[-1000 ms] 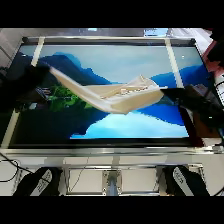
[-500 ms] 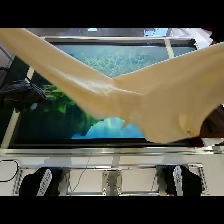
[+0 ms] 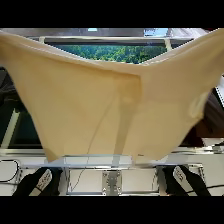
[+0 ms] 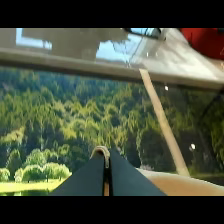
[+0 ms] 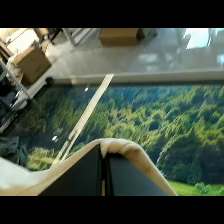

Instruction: Fold the shirts.

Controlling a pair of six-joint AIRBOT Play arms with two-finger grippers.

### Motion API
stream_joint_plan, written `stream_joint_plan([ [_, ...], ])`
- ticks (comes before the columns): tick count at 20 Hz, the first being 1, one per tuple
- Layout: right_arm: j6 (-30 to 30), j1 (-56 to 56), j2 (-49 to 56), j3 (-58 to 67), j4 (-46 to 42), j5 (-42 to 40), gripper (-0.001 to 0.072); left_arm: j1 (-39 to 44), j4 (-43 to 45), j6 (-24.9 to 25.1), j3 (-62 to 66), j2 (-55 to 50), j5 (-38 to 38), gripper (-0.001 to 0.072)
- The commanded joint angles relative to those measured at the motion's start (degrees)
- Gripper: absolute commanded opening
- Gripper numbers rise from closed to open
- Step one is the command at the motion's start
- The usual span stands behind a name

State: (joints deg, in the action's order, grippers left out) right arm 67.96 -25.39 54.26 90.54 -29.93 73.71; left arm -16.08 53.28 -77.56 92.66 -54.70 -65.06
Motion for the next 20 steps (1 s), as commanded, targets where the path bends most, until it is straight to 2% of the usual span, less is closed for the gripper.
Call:
stream_joint_plan([
  [1, -0.48, 14.78, 11.5, -4.92, -14.64, -5.11, 0.002, 6.58, 7.08, -0.22, -0.26, -12.46, -3.32, 0.0008],
  [3, 2.97, 22.51, 18.16, -8.37, -27.3, -13.7, 0.002, 12.39, 17.66, -2.8, -0.76, -20.57, 0.15, 0.0008],
  [4, 5.9, 24.37, 21.55, -9.25, -31.65, -17.18, 0.002, 14.38, 24.46, -7.06, -0.76, -24.55, 2.21, 0.0008],
  [6, 8.92, 24.7, 28.35, -9.62, -34.07, -21.88, 0.002, 16.31, 38.38, -18.27, -0.74, -31.82, 6.88, 0.0009],
  [8, 9.25, 23.32, 33.4, -9.62, -33.68, -24.3, 0.002, 16.06, 44.24, -26.01, -0.7, -36.26, 9.75, 0.0009],
  [10, 10.21, 21.81, 36.33, -9.62, -33.66, -25.27, 0.002, 15.78, 43.45, -26.53, -0.7, -38.56, 10.84, 0.0009],
  [13, 10.27, 18.97, 36.57, -9.51, -33.22, -24.83, 0.002, 15.78, 40.7, -23.41, -0.7, -39.34, 9.51, 0.0009],
  [15, 10.16, 17.35, 36.44, -8.04, -33.14, -18.71, 0.002, 15.78, 39.41, -21.07, -0.7, -39.34, 6.82, 0.0009],
  [20, 6.95, 19.26, 35.71, -7.28, -34.53, -1.29, 0.0021, 15.8, 33.03, -12.92, -0.9, -39.34, -6.32, 0.0009],
])
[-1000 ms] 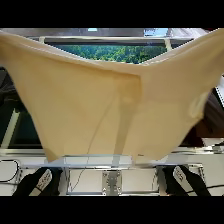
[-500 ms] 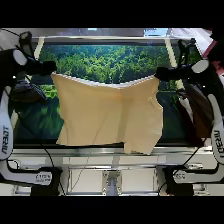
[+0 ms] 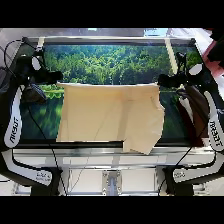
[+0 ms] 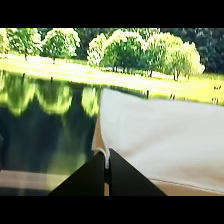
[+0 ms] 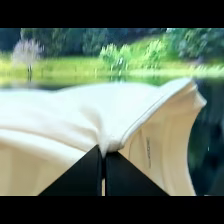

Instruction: Fold the shirts.

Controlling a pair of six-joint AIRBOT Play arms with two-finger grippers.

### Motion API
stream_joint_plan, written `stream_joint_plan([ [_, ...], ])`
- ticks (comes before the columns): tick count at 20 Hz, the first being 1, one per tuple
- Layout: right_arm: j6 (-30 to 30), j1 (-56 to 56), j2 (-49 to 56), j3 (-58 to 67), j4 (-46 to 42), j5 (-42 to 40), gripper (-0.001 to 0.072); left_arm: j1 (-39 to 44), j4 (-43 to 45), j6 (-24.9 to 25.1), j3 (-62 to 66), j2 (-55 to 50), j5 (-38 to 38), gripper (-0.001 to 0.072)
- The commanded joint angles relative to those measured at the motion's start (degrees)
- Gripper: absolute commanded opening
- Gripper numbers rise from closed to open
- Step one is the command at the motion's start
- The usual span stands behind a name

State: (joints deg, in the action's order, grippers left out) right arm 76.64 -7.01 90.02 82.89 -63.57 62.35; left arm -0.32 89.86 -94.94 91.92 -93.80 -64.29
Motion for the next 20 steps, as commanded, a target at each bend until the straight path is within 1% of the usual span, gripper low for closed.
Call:
stream_joint_plan([
  [1, -1.68, 2.08, -0.04, 0.37, -1.99, 12.24, 0.0021, 0.04, -3.5, 4.76, -0.46, -0.24, -8.11, 0.001],
  [4, -1.68, 5.77, -0.2, 0.35, -3.8, 14.86, 0.0021, 0.02, -2.86, 4.76, -1.95, -0.26, -8.96, 0.0009],
  [6, -1.66, 7.5, -0.2, -0.26, -5.05, 15.21, 0.0021, 0.04, -3.1, 4.76, -3.8, -0.24, -8.92, 0.0009],
  [9, -1.03, 7.69, -0.2, -4.52, -8.5, 13.57, 0.0021, 0.04, -3.06, 4.81, -7.98, -0.24, -8.87, 0.0009],
  [12, 1.66, 6.51, -0.2, -9.44, -14.36, 11.54, 0.0021, 0.02, -2.86, 5.03, -12.09, -0.26, -7.76, 0.0009],
  [16, 3.67, 4.83, -0.17, -15.72, -15.23, 4.63, 0.002, 0.04, -2.93, 4.92, -15.04, -0.26, -4.15, 0.001],
  [20, 5.18, 4.9, -0.11, -19.23, -13.92, -4.07, 0.0023, 0.04, -2.95, 4.92, -15.15, -0.26, -3.96, 0.001],
])
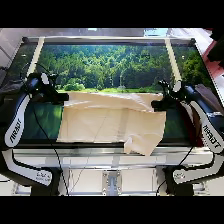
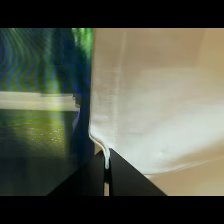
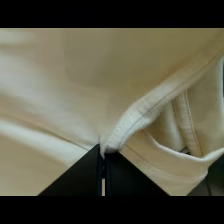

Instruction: Fold the shirts.

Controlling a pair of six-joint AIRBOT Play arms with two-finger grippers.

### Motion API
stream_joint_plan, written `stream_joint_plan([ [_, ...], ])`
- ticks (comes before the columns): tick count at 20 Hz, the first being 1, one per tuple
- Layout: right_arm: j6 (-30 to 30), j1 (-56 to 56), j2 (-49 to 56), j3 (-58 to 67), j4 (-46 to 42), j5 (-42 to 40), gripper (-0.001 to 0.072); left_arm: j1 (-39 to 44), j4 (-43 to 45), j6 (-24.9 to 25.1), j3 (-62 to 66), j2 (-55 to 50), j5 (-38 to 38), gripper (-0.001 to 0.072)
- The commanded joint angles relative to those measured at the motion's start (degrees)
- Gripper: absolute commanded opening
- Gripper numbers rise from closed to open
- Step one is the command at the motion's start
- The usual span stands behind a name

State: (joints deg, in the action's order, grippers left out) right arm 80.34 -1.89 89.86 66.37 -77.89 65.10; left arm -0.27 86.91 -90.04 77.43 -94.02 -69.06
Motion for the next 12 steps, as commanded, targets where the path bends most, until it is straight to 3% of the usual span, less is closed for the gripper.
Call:
stream_joint_plan([
  [1, 2.12, -0.22, 0.04, -2.8, 0.79, -7.78, 0.0025, 0.0, -0.17, 0.04, -0.66, -0.04, 0.81, 0.001],
  [2, 2.67, -0.22, 0.02, -2.75, 1.36, -8.31, 0.0044, 0.0, -0.44, 0.07, -0.66, -0.04, 0.76, 0.0012],
  [3, 2.69, -0.22, 0.0, -2.43, 1.64, -7.87, 0.0138, -0.02, -0.52, 0.11, -0.63, -0.02, 0.66, 0.0024],
  [4, 2.67, -0.24, -0.02, -1.68, 1.38, -6.05, 0.0292, -0.04, 0.13, 0.09, -0.39, -0.02, 0.42, 0.012],
  [5, 2.67, -0.26, -0.2, -0.31, 0.07, -2.89, 0.0369, -0.15, 0.55, -0.13, 0.52, 0.07, -0.76, 0.0333],
  [6, 2.69, -0.26, -1.05, 1.09, -2.27, -0.04, 0.0369, -0.24, 0.5, -0.11, 1.68, 0.61, -1.97, 0.0372],
  [10, 4.98, -0.35, -13.81, 4.52, -16.76, 4.96, 0.0413, -0.48, 0.76, 0.87, 3.15, 13.0, 0.5, 0.0367],
  [12, 8.74, -2.62, -20.96, 3.15, -19.23, 6.23, 0.0412, -0.46, 1.7, 1.6, 2.23, 20.13, 0.24, 0.0367],
])
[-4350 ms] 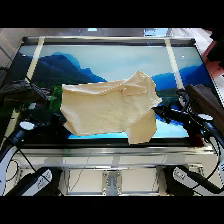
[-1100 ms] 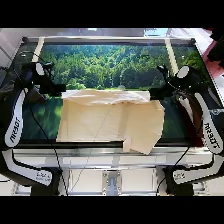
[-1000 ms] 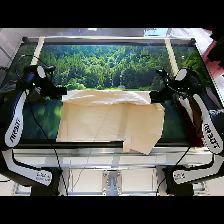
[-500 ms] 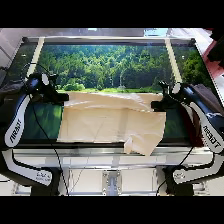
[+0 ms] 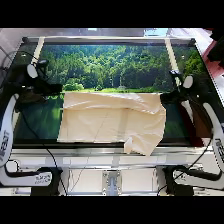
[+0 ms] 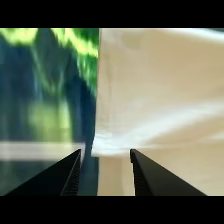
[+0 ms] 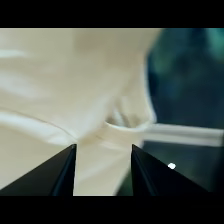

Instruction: Fold the shirts.

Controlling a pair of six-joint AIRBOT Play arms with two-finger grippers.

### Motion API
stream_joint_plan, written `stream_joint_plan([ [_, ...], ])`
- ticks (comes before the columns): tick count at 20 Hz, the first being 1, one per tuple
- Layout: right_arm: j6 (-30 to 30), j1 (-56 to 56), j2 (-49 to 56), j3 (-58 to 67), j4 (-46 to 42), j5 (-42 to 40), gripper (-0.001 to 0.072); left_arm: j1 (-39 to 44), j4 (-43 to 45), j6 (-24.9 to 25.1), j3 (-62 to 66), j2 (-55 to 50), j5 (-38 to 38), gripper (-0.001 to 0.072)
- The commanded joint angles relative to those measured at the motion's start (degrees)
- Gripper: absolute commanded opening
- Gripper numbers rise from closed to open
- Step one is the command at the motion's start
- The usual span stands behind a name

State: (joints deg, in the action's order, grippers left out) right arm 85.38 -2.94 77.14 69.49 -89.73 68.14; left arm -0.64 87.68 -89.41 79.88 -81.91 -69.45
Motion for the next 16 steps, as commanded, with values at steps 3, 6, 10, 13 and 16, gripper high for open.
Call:
stream_joint_plan([
  [3, 1.73, -8.52, -14.38, -10.99, 4.5, 7.85, 0.0406, -0.09, 1.05, 0.94, -7.5, 16.94, 1.07, 0.0367],
  [6, -2.4, -12.63, -15.08, -25.42, 16.68, 10.21, 0.0407, -0.09, -0.44, 0.9, -15.21, 22.95, 0.5, 0.0367],
  [10, -6.08, -12.76, -15.08, -37.24, 26.8, 11.28, 0.0407, -0.07, -2.62, 0.92, -17.33, 25.68, -1.31, 0.0367],
  [13, -6.8, -12.76, -15.08, -41.44, 29.09, 10.64, 0.0406, -0.07, -4.17, 0.94, -17.38, 25.7, -1.27, 0.0367],
  [16, -7.08, -12.76, -15.08, -44.17, 29.16, 10.6, 0.0406, -0.07, -4.37, 0.94, -17.38, 25.7, -1.62, 0.0367],
])
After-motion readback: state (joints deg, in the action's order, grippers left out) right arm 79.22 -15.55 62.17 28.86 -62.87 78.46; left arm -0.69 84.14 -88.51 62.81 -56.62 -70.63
